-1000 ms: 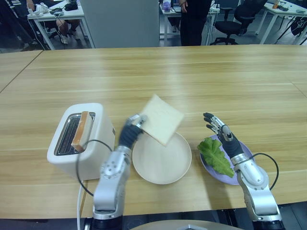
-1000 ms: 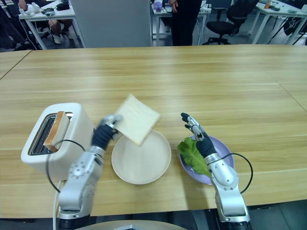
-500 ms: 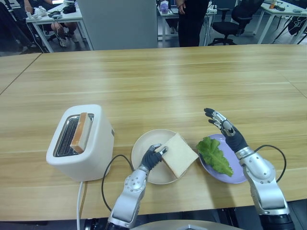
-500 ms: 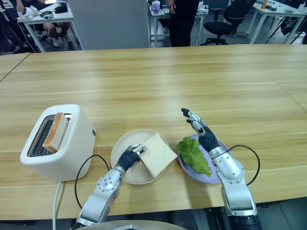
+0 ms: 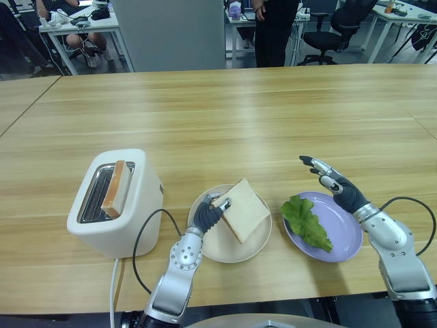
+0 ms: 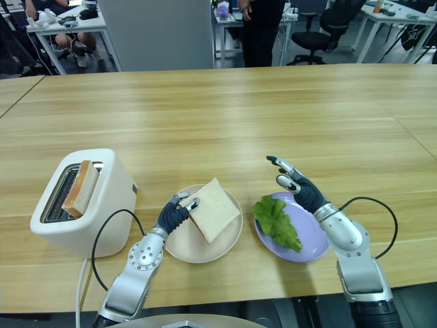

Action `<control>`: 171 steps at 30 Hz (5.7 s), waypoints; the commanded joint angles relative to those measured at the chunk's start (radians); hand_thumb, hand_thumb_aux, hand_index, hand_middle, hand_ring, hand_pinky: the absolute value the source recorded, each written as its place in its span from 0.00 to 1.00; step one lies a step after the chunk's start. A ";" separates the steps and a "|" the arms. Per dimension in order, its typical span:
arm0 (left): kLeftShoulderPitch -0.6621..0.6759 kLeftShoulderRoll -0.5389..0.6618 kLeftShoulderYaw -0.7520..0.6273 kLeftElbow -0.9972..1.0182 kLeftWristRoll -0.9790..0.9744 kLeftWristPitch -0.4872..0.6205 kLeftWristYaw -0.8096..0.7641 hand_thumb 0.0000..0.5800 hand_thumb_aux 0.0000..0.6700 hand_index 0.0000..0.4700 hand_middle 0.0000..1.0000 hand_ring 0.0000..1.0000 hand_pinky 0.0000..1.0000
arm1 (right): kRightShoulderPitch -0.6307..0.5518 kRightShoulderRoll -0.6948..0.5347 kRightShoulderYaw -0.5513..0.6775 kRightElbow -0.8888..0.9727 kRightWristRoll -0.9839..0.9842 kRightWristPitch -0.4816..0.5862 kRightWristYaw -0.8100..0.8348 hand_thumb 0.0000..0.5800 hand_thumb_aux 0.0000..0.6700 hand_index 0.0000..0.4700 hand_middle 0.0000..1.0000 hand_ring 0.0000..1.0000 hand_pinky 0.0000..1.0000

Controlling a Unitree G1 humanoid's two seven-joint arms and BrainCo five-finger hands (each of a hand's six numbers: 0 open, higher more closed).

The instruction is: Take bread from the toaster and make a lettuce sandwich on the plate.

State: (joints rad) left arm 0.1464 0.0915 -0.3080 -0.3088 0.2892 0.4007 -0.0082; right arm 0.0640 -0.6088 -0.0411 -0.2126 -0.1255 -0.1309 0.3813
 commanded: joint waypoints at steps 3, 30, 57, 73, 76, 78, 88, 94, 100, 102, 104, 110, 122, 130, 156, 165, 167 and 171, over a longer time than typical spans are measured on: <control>0.006 0.020 -0.029 0.083 0.065 0.013 0.014 1.00 1.00 0.98 1.00 1.00 1.00 | -0.044 -0.201 0.025 0.247 -0.293 -0.283 -0.105 0.00 0.00 0.00 0.00 0.00 0.00; 0.002 0.078 -0.077 0.011 0.532 0.139 0.170 0.00 0.00 0.00 0.52 0.52 0.52 | -0.269 -0.321 0.319 0.531 -0.793 -0.534 -0.475 0.00 0.00 0.00 0.00 0.00 0.00; 0.227 0.019 -0.017 -0.253 0.664 0.135 0.116 0.00 0.00 0.00 0.00 0.00 0.00 | -0.287 -0.332 0.342 0.462 -0.943 -0.373 -0.394 0.00 0.00 0.00 0.00 0.00 0.00; 0.247 -0.007 0.001 -0.261 0.675 0.121 0.103 0.00 0.00 0.00 0.00 0.00 0.00 | -0.210 -0.297 0.341 0.304 -0.844 -0.313 -0.268 0.00 0.00 0.00 0.00 0.00 0.00; 0.251 -0.020 -0.004 -0.256 0.676 0.118 0.112 0.00 0.00 0.00 0.00 0.00 0.00 | -0.146 -0.260 0.337 0.214 -0.768 -0.261 -0.168 0.00 0.00 0.00 0.00 0.00 0.00; 0.251 -0.028 -0.009 -0.253 0.680 0.115 0.113 0.00 0.00 0.00 0.00 0.00 0.00 | -0.090 -0.229 0.343 0.166 -0.711 -0.219 -0.094 0.00 0.00 0.00 0.00 0.00 0.00; 0.276 -0.041 -0.006 -0.250 0.682 0.092 0.121 0.00 0.00 0.00 0.00 0.00 0.00 | -0.059 -0.189 0.382 0.186 -0.805 -0.186 -0.107 0.00 0.00 0.00 0.00 0.00 0.00; 0.291 -0.042 0.010 -0.261 0.678 0.085 0.123 0.00 0.00 0.00 0.00 0.00 0.00 | -0.046 -0.184 0.382 0.133 -0.819 -0.179 -0.099 0.00 0.00 0.00 0.00 0.00 0.00; 0.286 -0.043 0.016 -0.249 0.674 0.072 0.122 0.00 0.00 0.00 0.00 0.00 0.00 | -0.063 -0.165 0.362 0.138 -0.794 -0.166 -0.112 0.00 0.00 0.00 0.00 0.00 0.00; 0.285 -0.046 0.013 -0.247 0.675 0.069 0.122 0.00 0.00 0.00 0.00 0.00 0.00 | -0.074 -0.154 0.343 0.141 -0.771 -0.158 -0.122 0.00 0.00 0.00 0.00 0.00 0.00; 0.283 -0.049 0.010 -0.247 0.678 0.064 0.121 0.00 0.00 0.00 0.00 0.00 0.00 | -0.102 -0.149 0.314 0.143 -0.741 -0.179 -0.156 0.00 0.00 0.00 0.00 0.00 0.00; 0.282 -0.060 0.007 -0.240 0.663 0.021 0.160 0.00 0.00 0.00 0.00 0.00 0.00 | -0.300 -0.194 0.262 0.334 -0.636 -0.419 -0.321 0.00 0.00 0.00 0.00 0.00 0.00; 0.295 -0.075 0.015 -0.260 0.672 0.000 0.164 0.00 0.00 0.00 0.00 0.00 0.00 | -0.691 -0.327 0.574 1.018 -1.174 -0.555 -1.136 0.00 0.00 0.00 0.00 0.00 0.00; 0.300 -0.087 0.012 -0.249 0.672 -0.005 0.165 0.00 0.00 0.00 0.00 0.00 0.00 | -0.747 -0.283 0.830 1.313 -1.348 -0.434 -1.510 0.00 0.00 0.00 0.00 0.00 0.00; 0.299 -0.107 -0.005 -0.201 0.658 -0.015 0.177 0.00 0.00 0.00 0.00 0.00 0.00 | -0.763 -0.249 1.038 1.386 -1.311 -0.452 -1.726 0.00 0.00 0.00 0.00 0.00 0.00; 0.309 -0.111 -0.013 -0.203 0.657 -0.016 0.176 0.00 0.00 0.00 0.00 0.00 0.00 | -0.760 -0.234 1.113 1.340 -1.344 -0.465 -1.755 0.00 0.00 0.00 0.00 0.00 0.00; 0.311 -0.112 -0.016 -0.204 0.657 -0.015 0.176 0.00 0.00 0.00 0.00 0.00 0.00 | -0.760 -0.229 1.126 1.338 -1.346 -0.466 -1.754 0.00 0.00 0.00 0.00 0.00 0.00; 0.312 -0.113 -0.020 -0.204 0.658 -0.013 0.174 0.00 0.00 0.00 0.00 0.00 0.00 | -0.758 -0.222 1.147 1.330 -1.359 -0.464 -1.754 0.00 0.00 0.00 0.00 0.00 0.00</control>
State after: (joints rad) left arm 0.4471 -0.0185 -0.3189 -0.5188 0.9524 0.3808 0.1711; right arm -0.6941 -0.8375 1.0867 1.1256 -1.4709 -0.5946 -1.3735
